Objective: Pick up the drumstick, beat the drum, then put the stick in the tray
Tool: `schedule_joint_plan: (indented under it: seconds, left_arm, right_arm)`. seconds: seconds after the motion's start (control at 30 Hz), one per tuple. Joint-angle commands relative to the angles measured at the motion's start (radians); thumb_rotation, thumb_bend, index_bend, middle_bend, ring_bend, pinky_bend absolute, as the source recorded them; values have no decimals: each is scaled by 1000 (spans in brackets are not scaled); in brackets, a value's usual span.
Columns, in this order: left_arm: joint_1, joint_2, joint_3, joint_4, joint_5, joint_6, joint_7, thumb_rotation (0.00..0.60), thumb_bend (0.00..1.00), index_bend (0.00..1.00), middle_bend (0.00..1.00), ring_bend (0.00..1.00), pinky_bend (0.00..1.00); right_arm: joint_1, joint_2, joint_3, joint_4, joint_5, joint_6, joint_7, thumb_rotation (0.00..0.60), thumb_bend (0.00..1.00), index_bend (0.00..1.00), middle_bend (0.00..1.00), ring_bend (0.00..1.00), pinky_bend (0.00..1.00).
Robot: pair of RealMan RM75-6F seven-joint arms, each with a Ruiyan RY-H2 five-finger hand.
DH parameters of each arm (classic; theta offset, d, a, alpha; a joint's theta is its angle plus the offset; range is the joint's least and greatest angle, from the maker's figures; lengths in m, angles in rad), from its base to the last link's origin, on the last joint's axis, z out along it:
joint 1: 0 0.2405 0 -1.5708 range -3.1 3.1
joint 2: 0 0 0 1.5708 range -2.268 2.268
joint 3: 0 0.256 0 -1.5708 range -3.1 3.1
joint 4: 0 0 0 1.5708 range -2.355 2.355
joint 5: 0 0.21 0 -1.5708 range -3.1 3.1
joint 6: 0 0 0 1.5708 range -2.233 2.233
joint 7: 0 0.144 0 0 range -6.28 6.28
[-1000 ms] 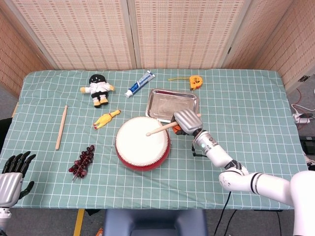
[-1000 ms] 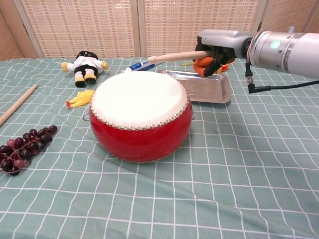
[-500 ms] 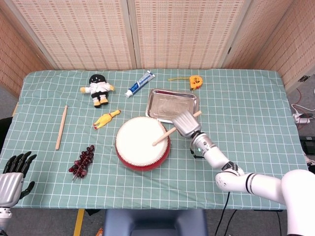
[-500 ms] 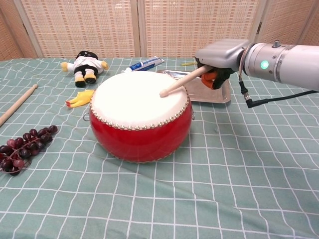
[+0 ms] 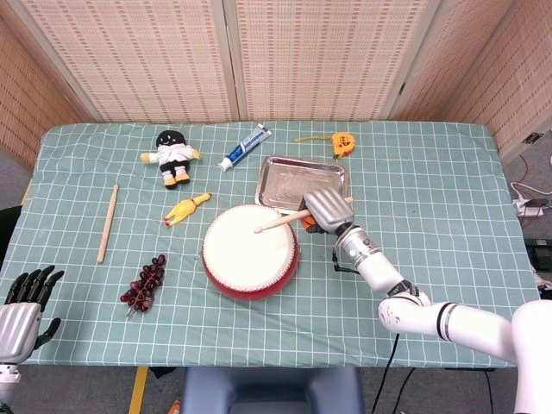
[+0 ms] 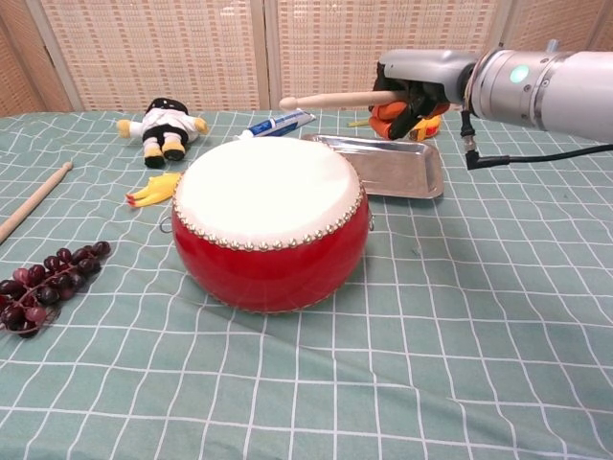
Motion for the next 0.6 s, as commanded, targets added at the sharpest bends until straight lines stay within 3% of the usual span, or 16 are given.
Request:
schedule_joint_plan:
  seconds: [0.03, 0.17, 0.3, 0.6]
  left_arm:
    - [1, 0, 0, 0, -2, -1, 0, 600, 272, 121, 46, 53, 35]
    - [1, -1, 1, 1, -3, -3, -1, 600, 272, 121, 46, 54, 34]
    - [0, -3, 1, 3, -1, -3, -2, 600, 271, 121, 46, 53, 34]
    - [1, -3, -1, 7, 2, 4, -13, 600, 272, 121, 45, 54, 34]
  right_arm:
    - [47, -31, -50, 60, 30, -13, -205, 600, 744, 1000, 1000, 1000, 1000]
    - [77, -56, -83, 70, 94, 13, -348, 600, 744, 1000, 1000, 1000, 1000]
    - [83, -59, -74, 41, 143, 43, -378, 600, 744, 1000, 1000, 1000, 1000]
    - [-2, -3, 36, -24, 71, 91, -84, 600, 742, 1000, 1000, 1000, 1000]
